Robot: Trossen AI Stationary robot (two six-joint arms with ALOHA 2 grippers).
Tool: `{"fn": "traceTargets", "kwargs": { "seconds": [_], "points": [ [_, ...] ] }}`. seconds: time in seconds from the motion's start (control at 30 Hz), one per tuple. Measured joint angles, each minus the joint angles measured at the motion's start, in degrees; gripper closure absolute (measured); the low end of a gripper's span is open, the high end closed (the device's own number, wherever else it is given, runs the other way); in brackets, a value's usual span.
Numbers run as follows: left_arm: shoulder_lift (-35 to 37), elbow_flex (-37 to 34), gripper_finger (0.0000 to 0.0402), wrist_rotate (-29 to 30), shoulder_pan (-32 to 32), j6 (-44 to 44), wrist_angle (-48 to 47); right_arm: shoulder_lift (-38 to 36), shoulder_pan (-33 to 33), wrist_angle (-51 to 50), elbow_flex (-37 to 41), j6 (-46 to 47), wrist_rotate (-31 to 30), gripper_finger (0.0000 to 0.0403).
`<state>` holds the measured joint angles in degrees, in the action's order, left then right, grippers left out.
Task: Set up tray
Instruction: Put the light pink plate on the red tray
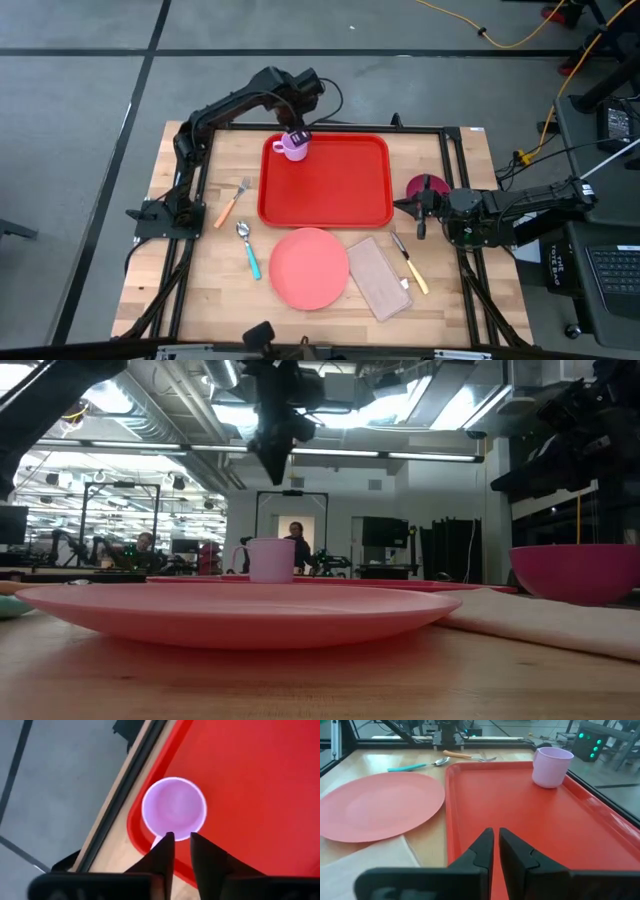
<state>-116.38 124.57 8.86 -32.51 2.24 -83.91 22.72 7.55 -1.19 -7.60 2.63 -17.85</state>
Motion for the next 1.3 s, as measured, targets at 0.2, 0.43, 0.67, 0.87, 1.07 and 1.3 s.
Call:
{"fn": "traceTargets", "kwargs": {
  "seconds": [0.2, 0.43, 0.67, 0.87, 1.07, 1.3],
  "points": [
    [1.17, -7.24, 0.0396, -0.1, 2.3, 0.63, 4.43, 0.0, 0.0, -0.02, 0.0, 0.15, 0.09, 0.0368],
    [10.91, -22.56, 0.04, 0.07, 3.69, -1.81, 14.82, 0.0, 0.0, -0.02, 0.0, 0.24, 0.59, 0.0368],
    [25.49, -42.5, 0.0399, 0.04, 5.59, -4.51, 27.96, 0.0, 0.0, -0.02, 0.0, -0.32, 0.57, 0.0368],
    [33.36, -52.14, 0.0399, 0.05, 7.92, -5.02, 32.28, 0.0, -0.03, 0.02, 0.0, -1.67, 0.16, 0.0368],
    [36.29, -55.48, 0.0401, 1.54, 10.41, -4.77, 33.87, 0.0, -0.04, 0.07, 0.0, -1.64, -0.44, 0.0368],
    [36.31, -55.53, 0.0401, 3.59, 17.43, -5.53, 34.92, 0.0, -0.04, 0.17, 0.0, -1.52, -0.53, 0.0368]
  ]
}}
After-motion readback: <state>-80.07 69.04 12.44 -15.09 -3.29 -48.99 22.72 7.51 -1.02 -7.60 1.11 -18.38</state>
